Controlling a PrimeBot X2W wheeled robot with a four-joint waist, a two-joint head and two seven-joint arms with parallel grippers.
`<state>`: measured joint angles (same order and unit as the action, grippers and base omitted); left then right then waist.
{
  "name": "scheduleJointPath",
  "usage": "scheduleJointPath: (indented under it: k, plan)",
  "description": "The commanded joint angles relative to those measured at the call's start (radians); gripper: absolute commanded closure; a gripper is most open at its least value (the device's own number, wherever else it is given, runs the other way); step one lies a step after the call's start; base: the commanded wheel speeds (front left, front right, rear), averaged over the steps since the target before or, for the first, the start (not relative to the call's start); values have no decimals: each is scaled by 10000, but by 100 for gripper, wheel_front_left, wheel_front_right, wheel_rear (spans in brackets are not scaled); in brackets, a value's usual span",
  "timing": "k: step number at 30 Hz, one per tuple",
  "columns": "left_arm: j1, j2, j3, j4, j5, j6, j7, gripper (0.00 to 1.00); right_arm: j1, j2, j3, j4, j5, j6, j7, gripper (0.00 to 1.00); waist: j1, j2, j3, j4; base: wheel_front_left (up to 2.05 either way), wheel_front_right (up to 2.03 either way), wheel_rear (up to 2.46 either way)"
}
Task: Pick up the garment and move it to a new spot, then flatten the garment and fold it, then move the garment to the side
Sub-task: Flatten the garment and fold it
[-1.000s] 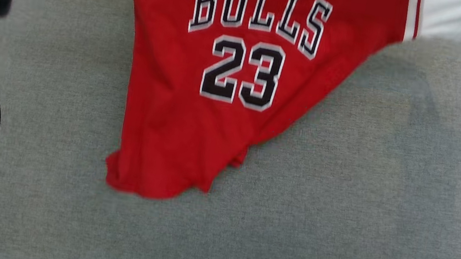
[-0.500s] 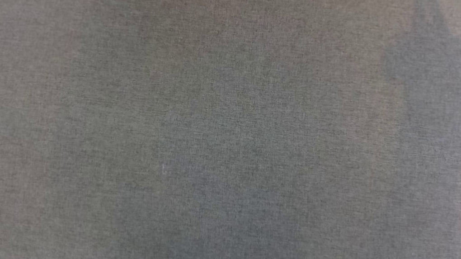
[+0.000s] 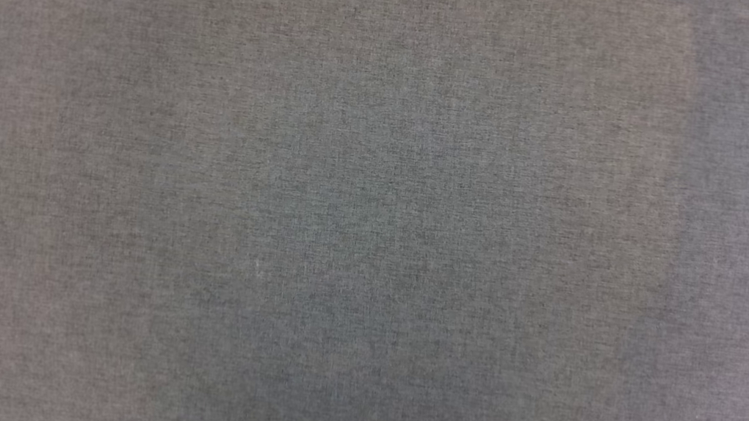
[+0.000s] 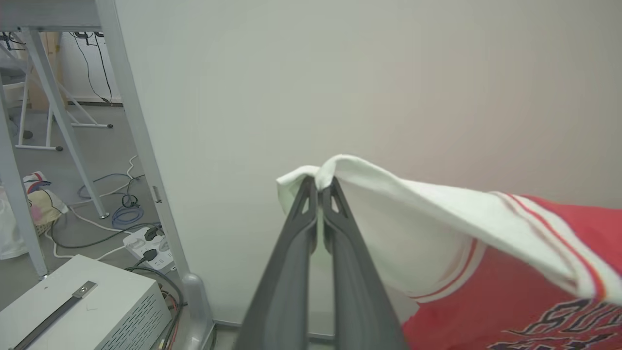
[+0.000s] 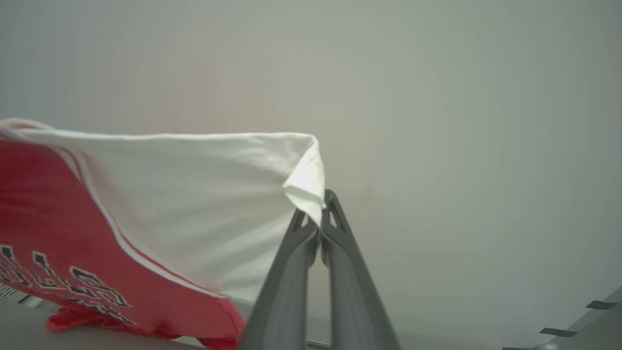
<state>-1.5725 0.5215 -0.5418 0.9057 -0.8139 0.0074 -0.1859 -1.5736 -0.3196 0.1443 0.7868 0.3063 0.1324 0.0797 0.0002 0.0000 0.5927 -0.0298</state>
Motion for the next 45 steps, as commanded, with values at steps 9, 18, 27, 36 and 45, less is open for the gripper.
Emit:
scheduleJointPath:
  k: [9, 18, 27, 36, 45]
  plan:
    - [3505, -361, 173, 23, -774, -509, -613, 100, 3545, -435, 1192, -106, 1612, -17, -955, 100, -2, 0, -980, 138, 0, 0, 0]
    - [7481, -366, 1267, -1577, -763, -236, -754, 100, 7340, -1004, 1312, -1377, 2519, -17, -1384, 100, -2, 0, -2328, 226, 0, 0, 0]
    - [11426, -519, 2246, -4077, -204, 655, -757, 100, 10962, -910, 401, -3275, 2383, -17, -810, 100, -2, 0, -3744, 327, 0, 0, 0]
    - [14898, -535, 2756, -6433, -822, 1749, -675, 100, 14070, -28, -1097, -4983, 2122, -17, 589, 100, -2, 0, -4645, 204, 0, 0, 0]
    - [17514, -452, 2566, -8261, -1246, 2644, 100, 100, 17089, 1139, -2380, -6851, 1338, -17, 1929, 100, -2, 0, -5307, 395, 0, 0, 0]
